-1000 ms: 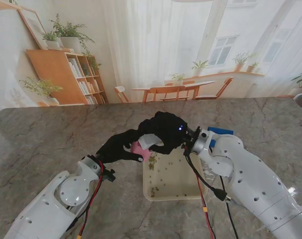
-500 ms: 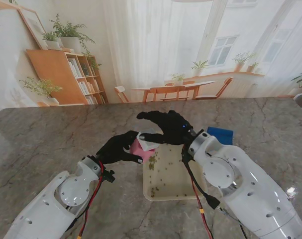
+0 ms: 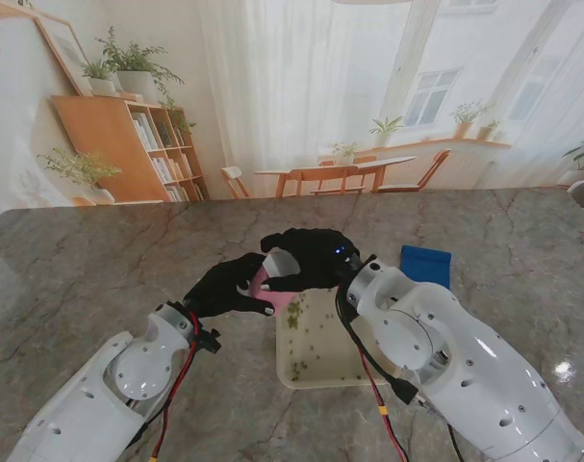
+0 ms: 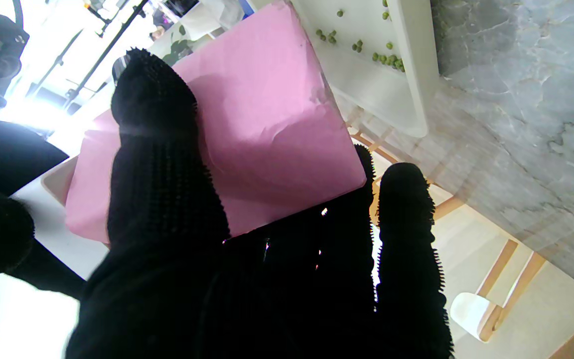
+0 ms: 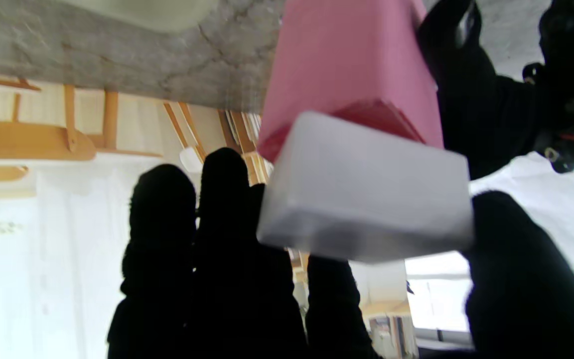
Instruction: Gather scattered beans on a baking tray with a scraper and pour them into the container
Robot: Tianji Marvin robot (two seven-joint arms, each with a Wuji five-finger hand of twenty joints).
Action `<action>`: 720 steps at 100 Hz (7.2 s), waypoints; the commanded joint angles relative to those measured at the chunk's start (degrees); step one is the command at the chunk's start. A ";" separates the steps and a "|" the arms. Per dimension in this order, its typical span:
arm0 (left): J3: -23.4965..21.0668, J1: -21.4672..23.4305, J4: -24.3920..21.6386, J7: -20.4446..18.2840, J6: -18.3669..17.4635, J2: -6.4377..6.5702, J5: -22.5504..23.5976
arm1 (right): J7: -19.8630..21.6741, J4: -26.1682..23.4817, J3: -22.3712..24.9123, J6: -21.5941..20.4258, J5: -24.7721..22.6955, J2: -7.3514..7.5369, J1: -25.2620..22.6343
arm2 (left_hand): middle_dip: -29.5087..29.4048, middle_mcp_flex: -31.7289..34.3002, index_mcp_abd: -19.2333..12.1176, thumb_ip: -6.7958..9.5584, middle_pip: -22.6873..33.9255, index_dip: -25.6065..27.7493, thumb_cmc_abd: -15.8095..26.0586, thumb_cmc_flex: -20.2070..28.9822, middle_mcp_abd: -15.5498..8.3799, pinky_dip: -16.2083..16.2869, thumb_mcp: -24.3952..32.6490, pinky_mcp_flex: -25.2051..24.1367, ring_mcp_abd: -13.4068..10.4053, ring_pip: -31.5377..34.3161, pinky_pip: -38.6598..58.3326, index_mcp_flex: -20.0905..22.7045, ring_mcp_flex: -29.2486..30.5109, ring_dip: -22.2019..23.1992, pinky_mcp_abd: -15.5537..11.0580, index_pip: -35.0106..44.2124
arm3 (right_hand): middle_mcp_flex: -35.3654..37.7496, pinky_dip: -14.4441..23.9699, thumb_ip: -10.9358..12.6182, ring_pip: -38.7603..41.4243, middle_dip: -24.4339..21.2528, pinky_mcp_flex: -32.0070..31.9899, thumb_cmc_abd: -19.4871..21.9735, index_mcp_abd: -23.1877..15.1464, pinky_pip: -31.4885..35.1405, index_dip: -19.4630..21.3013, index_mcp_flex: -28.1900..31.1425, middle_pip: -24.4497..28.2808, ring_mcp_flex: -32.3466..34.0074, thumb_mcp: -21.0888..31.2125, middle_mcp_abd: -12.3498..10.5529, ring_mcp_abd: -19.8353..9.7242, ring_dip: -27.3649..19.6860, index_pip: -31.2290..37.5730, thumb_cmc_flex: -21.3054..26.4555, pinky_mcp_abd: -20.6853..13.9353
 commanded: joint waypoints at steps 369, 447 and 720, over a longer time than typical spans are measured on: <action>-1.74 2.15 -1.73 -1.10 2.20 0.24 -0.58 | -5.74 4.11 1.68 -7.56 -0.49 -0.45 1.57 | 5.04 7.62 -6.86 6.91 8.26 4.98 10.94 10.79 -9.84 2.10 12.31 -0.22 -2.54 3.15 0.45 5.50 2.69 0.95 -0.06 17.22 | -8.49 -3.71 0.68 -12.12 -12.48 -26.87 18.62 0.28 -14.48 -2.05 -8.47 -9.95 -15.97 -9.76 1.38 3.76 -2.77 -5.40 -8.94 8.56; -1.72 2.05 -1.24 -0.78 1.72 0.17 -0.60 | -2.29 5.30 -2.24 -5.54 0.86 -0.37 4.76 | 5.03 7.64 -6.97 6.90 8.27 4.99 10.88 10.79 -9.85 2.10 12.25 -0.19 -2.48 3.13 0.41 5.54 2.69 0.94 -0.19 17.23 | 3.82 -7.17 -0.31 -7.32 -4.57 4.99 -8.50 -7.53 -8.33 10.53 -1.91 10.25 5.38 27.46 -6.97 -10.73 -7.25 20.06 3.77 -10.25; -8.07 8.65 -6.20 3.59 4.58 -0.83 -2.41 | 2.72 5.11 36.79 -17.91 -11.34 2.85 -17.82 | 3.92 8.14 -8.54 6.79 7.58 3.15 10.26 10.27 -10.58 1.61 12.86 0.63 -3.22 2.34 -0.19 6.01 3.39 0.52 -0.72 18.01 | 18.55 -13.96 -13.08 -15.26 -9.42 15.75 -22.01 -30.16 -9.11 -19.35 7.35 12.66 18.53 40.10 -17.28 -17.24 -11.40 52.95 19.28 -19.18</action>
